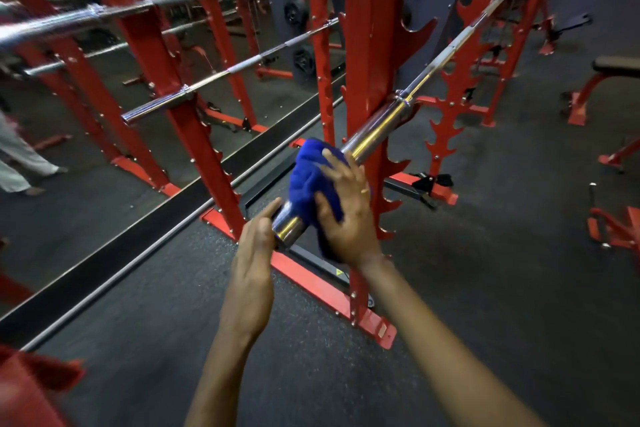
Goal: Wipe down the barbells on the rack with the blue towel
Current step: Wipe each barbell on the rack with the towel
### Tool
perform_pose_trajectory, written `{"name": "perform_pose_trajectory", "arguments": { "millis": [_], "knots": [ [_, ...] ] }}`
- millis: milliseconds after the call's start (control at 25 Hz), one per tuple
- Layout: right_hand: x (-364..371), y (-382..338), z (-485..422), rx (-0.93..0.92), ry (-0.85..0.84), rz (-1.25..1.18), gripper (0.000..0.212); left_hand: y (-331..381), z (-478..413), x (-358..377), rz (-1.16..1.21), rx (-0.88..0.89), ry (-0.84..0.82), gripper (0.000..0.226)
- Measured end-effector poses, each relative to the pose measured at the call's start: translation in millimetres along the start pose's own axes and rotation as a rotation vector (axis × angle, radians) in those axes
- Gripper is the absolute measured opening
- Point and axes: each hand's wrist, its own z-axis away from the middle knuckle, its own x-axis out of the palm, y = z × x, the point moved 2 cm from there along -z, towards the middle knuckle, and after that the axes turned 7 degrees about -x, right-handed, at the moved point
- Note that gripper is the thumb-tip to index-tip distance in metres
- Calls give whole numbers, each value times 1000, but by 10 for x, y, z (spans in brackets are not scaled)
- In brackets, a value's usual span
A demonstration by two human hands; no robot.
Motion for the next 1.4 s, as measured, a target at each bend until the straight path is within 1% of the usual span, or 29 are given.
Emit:
{"name": "perform_pose_trajectory", "arguments": {
  "millis": [40,80,160,240,320,360,400,480,520,560,600,640,720,760,800,840,880,920,1000,1040,1080,1120,1160,1240,1280,1320,1400],
  "knots": [
    [-75,248,-176,5,13,36,44,28,-23,50,-115,26,32,53],
    [-158,502,-343,35,41,57,44,56,-51,98,-247,55,51,49],
    [-331,983,-639,132,91,70,48,113,-114,163,-493,125,105,51],
    [-457,1274,-881,213,124,63,53,163,-213,212,-716,241,190,51],
    [-402,1189,-906,309,206,33,56,205,-293,244,-880,342,246,51],
    [-317,1037,-805,345,219,19,57,216,-327,248,-924,388,265,50],
    [-239,854,-669,330,199,11,56,228,-348,250,-945,430,282,50],
    [-198,730,-459,144,105,22,52,218,-373,243,-938,498,315,49],
    [-234,840,-471,51,72,43,52,208,-383,237,-922,525,330,48],
    [-300,987,-559,15,70,72,53,197,-395,229,-907,541,343,46],
    [-368,1159,-675,36,106,96,56,188,-402,223,-899,543,357,46],
    [-436,1301,-796,107,174,90,62,191,-404,222,-896,535,373,47],
    [-483,1448,-946,309,266,23,70,194,-399,235,-896,518,390,47],
    [-449,1418,-959,364,269,-1,69,195,-402,236,-880,508,391,46],
    [-412,1361,-940,367,263,-12,65,206,-400,230,-844,478,397,43],
    [-371,1299,-897,333,250,-16,60,231,-398,221,-770,411,402,39],
    [-344,1221,-841,269,219,-15,56,249,-415,201,-659,296,383,37],
    [-338,1159,-781,190,167,-5,53,279,-447,186,-519,140,331,37],
    [-396,1186,-743,34,55,54,48,341,-509,159,-248,-214,145,41],
    [-446,1253,-799,-9,19,95,47,377,-526,141,-151,-361,51,44],
    [-497,1326,-874,-15,9,135,47,384,-540,127,-91,-451,-13,46],
    [-546,1380,-953,9,19,157,48,374,-542,126,-54,-466,-25,45],
    [-576,1423,-1010,52,37,155,50,350,-530,131,-59,-404,29,42],
    [-562,1354,-996,114,73,128,54,205,-411,154,-222,-116,263,35],
    [-524,1231,-919,124,78,101,55,124,-278,190,-305,34,357,35],
    [-454,1051,-789,130,62,69,55,44,-140,227,-342,126,408,37],
    [-279,565,-423,85,5,23,53,-111,45,233,-329,163,423,41]
  ]
}}
